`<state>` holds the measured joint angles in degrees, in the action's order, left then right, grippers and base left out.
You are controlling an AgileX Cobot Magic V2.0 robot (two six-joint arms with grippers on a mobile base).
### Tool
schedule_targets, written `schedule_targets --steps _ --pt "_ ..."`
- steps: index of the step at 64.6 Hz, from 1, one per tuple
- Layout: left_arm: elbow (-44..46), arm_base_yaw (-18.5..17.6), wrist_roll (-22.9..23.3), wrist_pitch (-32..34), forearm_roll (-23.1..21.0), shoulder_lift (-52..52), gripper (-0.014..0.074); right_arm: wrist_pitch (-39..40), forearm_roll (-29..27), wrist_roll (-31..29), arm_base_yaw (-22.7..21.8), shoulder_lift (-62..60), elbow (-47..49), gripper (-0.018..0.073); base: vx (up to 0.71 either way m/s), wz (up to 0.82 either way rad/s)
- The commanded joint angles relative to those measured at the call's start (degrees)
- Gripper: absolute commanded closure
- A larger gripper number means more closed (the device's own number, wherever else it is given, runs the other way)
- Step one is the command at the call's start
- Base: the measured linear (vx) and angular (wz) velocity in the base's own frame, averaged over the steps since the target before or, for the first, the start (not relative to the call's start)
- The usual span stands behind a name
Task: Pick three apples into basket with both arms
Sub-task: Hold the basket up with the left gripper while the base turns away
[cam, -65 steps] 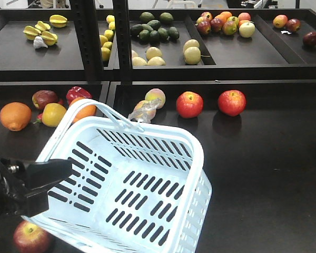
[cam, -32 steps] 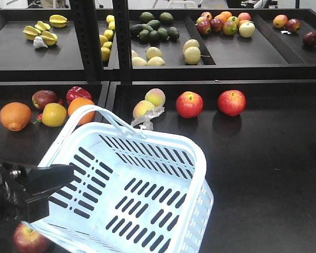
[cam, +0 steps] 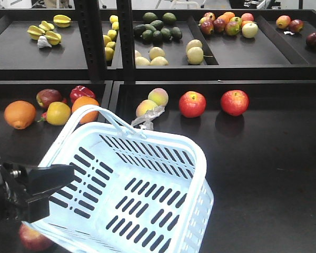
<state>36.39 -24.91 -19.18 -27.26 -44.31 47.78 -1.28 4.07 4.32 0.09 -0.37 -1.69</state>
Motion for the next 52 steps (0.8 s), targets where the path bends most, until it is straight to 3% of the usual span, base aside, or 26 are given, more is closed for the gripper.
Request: schedule_targets --steps 1,23,52 --pt "2.0 -0.1 0.6 3.4 -2.6 -0.8 0.0604 4.0 0.1 -0.5 0.0 1.0 -0.2 0.0568 -0.05 0.11" --pt "2.0 -0.1 0.6 3.4 -2.6 -0.8 0.0604 4.0 0.1 -0.5 0.0 1.0 -0.2 0.0568 -0.08 0.27" --pt "2.0 -0.1 0.6 3.4 -2.6 -0.8 0.0604 4.0 0.1 -0.5 0.0 1.0 -0.2 0.0568 -0.15 0.59"
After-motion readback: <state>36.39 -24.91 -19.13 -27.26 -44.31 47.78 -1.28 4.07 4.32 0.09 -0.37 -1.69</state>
